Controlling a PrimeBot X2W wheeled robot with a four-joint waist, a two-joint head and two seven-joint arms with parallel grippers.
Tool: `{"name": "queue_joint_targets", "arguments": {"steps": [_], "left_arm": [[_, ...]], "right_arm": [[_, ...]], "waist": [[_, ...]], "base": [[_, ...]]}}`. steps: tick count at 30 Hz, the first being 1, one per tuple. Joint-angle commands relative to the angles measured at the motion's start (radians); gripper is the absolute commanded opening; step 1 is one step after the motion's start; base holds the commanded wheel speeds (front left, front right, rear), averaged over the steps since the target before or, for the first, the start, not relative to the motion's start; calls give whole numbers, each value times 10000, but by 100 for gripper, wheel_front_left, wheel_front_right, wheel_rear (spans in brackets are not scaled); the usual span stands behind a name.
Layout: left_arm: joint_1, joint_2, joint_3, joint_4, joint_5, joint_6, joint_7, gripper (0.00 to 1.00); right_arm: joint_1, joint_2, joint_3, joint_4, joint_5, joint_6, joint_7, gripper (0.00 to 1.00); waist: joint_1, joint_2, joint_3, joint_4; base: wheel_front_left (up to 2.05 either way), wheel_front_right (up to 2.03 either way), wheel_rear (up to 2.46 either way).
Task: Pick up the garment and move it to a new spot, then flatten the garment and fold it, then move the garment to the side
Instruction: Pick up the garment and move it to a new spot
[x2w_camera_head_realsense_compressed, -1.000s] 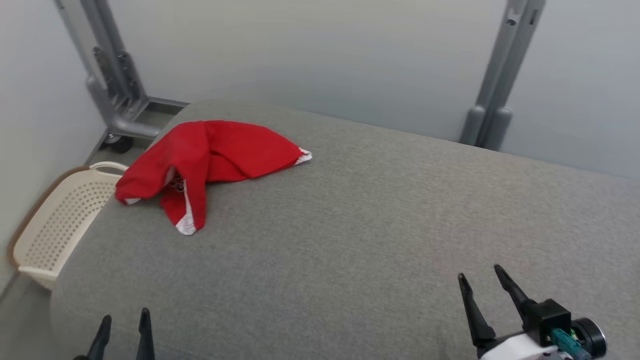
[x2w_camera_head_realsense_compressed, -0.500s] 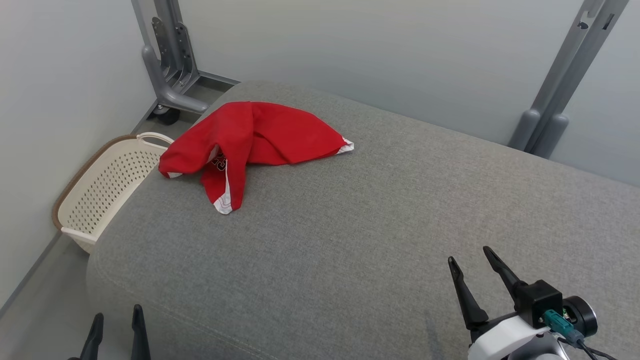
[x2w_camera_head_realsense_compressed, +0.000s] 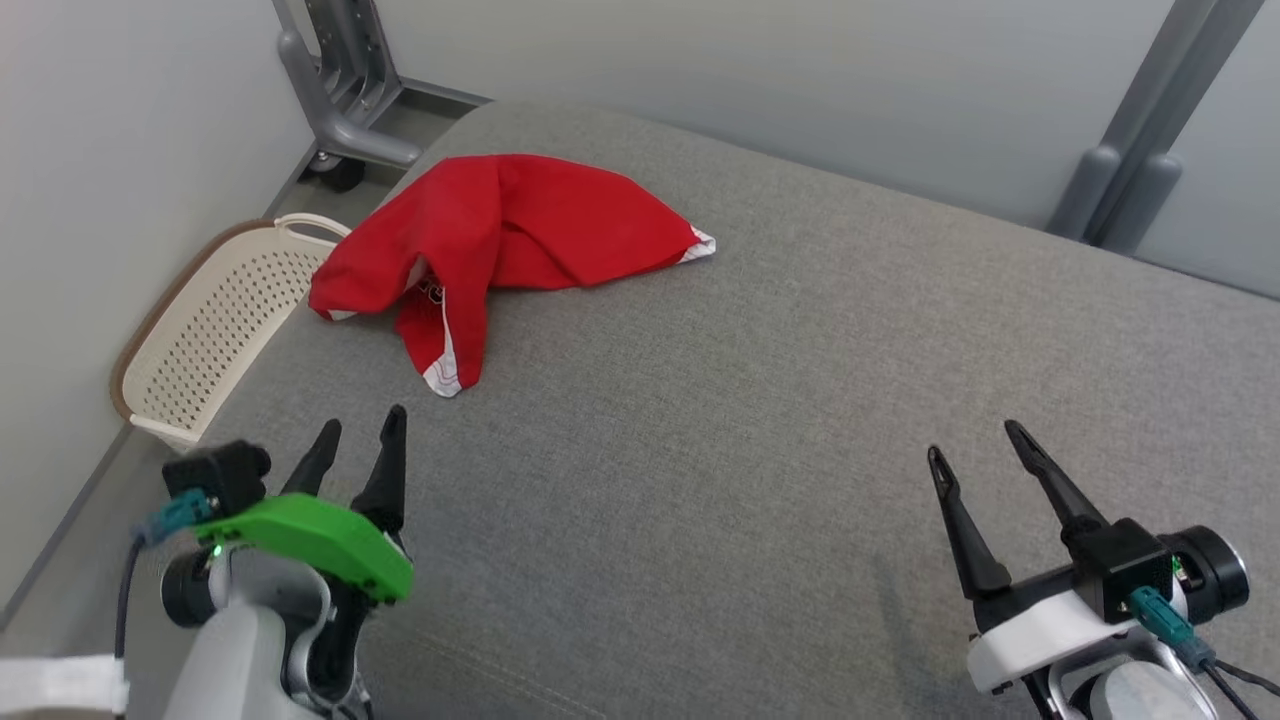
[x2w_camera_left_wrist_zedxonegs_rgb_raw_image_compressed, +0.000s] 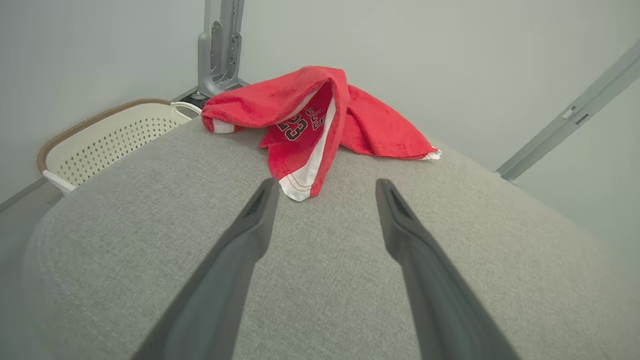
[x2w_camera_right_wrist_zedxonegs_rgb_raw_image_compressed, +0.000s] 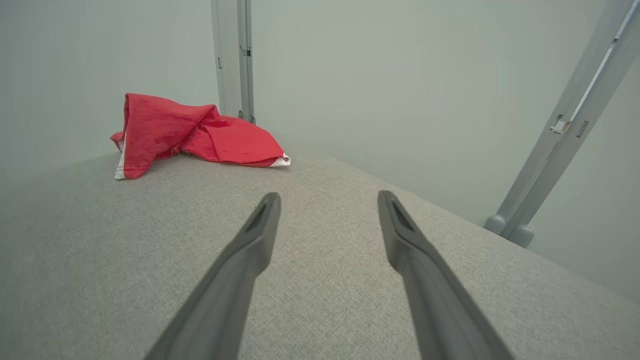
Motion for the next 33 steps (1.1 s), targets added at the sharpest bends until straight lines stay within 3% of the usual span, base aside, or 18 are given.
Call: {"name": "queue_joint_targets", "arguments": {"steps": [1, 11, 15, 19, 30, 31, 32, 33], "left_arm": [[-683, 22, -27, 422, -285, 11, 454, 100], [-3495, 487, -499, 3288, -1210, 5, 843, 100], [-3809, 624, -652, 4083, -1414, 5, 738, 100], [-4195, 1109, -757, 5064, -1124, 88, 63, 100], [-5225, 1128, -892, 7343, -1045, 109, -591, 100], [-5312, 1135, -911, 7478, -1054, 93, -643, 95], [-5418, 1146, -904, 7574, -1094, 77, -701, 50], [-5495, 1157, -902, 7683, -1124, 69, -754, 30]], "right_arm": [[-229, -185, 30, -113, -71, -12, -29, 100], [-942, -625, 53, -661, -216, -13, -29, 100], [-972, -602, -15, -777, -168, -13, -29, 100], [-1039, -620, -64, -949, -172, -13, -24, 100], [-1214, -697, -147, -1209, -42, -13, 65, 100], [-1219, -690, -165, -1225, -37, -13, 75, 100], [-1221, -672, -199, -1242, -31, -13, 84, 100], [-1222, -658, -211, -1258, -27, -13, 92, 100]], "waist": [[0, 111, 1340, -748], [0, 111, 2576, -1826], [0, 111, 2715, -2078], [0, 111, 2917, -2387], [0, 111, 3353, -2863], [0, 111, 3367, -2889], [0, 111, 3388, -2908], [0, 111, 3402, -2931]], "base": [[0, 0, 0], [0, 0, 0], [0, 0, 0], [0, 0, 0], [0, 0, 0], [0, 0, 0], [0, 0, 0], [0, 0, 0]]}}
